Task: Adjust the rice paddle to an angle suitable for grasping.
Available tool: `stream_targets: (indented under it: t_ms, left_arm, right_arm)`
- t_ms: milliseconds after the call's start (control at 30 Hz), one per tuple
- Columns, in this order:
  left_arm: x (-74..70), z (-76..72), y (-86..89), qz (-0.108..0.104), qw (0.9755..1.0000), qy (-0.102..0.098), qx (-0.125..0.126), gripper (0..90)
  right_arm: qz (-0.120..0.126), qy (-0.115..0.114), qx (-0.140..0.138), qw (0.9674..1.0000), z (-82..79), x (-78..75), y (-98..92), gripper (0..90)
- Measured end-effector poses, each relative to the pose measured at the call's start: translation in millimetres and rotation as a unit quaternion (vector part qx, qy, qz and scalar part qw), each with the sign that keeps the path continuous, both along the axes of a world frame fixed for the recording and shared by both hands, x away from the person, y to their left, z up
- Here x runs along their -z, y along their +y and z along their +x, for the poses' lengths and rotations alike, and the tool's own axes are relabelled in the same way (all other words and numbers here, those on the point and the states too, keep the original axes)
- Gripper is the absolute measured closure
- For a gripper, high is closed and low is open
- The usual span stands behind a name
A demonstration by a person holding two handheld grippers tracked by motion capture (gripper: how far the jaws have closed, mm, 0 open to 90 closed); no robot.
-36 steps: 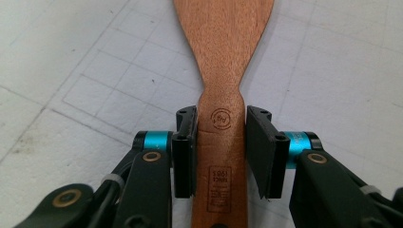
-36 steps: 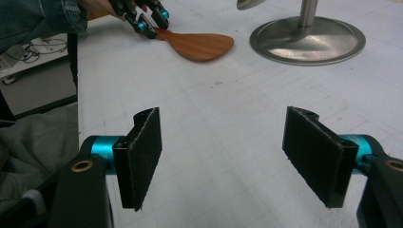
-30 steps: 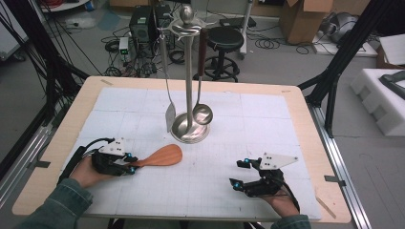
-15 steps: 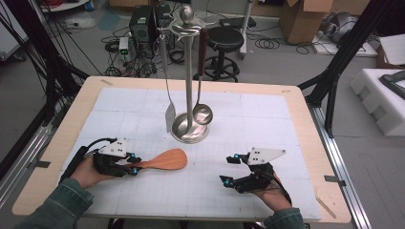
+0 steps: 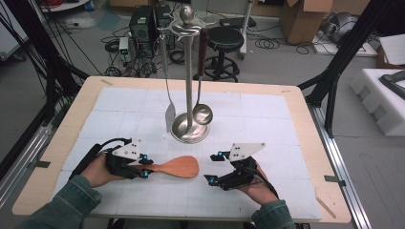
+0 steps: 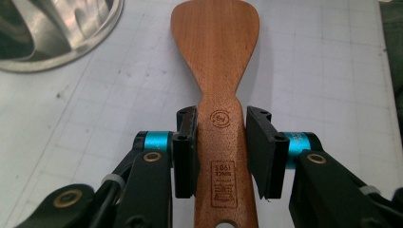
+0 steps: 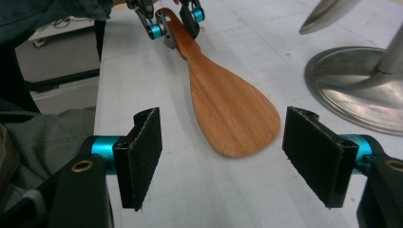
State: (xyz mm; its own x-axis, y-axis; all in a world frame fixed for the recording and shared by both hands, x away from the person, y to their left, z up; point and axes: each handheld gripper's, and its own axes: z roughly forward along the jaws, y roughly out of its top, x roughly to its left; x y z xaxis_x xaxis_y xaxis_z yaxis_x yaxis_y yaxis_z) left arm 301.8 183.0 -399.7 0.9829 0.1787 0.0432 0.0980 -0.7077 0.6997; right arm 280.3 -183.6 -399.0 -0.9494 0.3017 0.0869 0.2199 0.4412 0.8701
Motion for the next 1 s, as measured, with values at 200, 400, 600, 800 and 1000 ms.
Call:
stream_targets:
  t_ms: [200,400,600,800,1000]
  left_arm:
    - [-4.2,0.8,-11.9,0.002,0.9999,0.000,0.014,65.4]
    - [-4.6,-1.1,-23.3,0.005,0.9996,0.003,0.028,65.4]
    - [-9.2,-3.2,-36.2,0.005,0.9990,0.007,0.045,65.4]
    - [-13.5,-4.3,-49.9,0.005,0.9983,0.005,0.059,65.4]
    - [-14.8,-5.3,-57.7,0.009,0.9978,0.007,0.065,65.4]
  right_arm:
    - [-0.011,0.005,-0.015,0.9998,4.8,0.3,13.0,29.1]
    - [-0.017,0.015,-0.020,0.9995,9.7,2.6,21.9,29.1]
    - [-0.033,0.025,-0.034,0.9986,14.3,7.2,35.4,29.1]
    - [-0.044,0.033,-0.050,0.9972,16.6,11.6,46.0,29.1]
    - [-0.055,0.040,-0.061,0.9959,19.1,16.2,54.2,29.2]
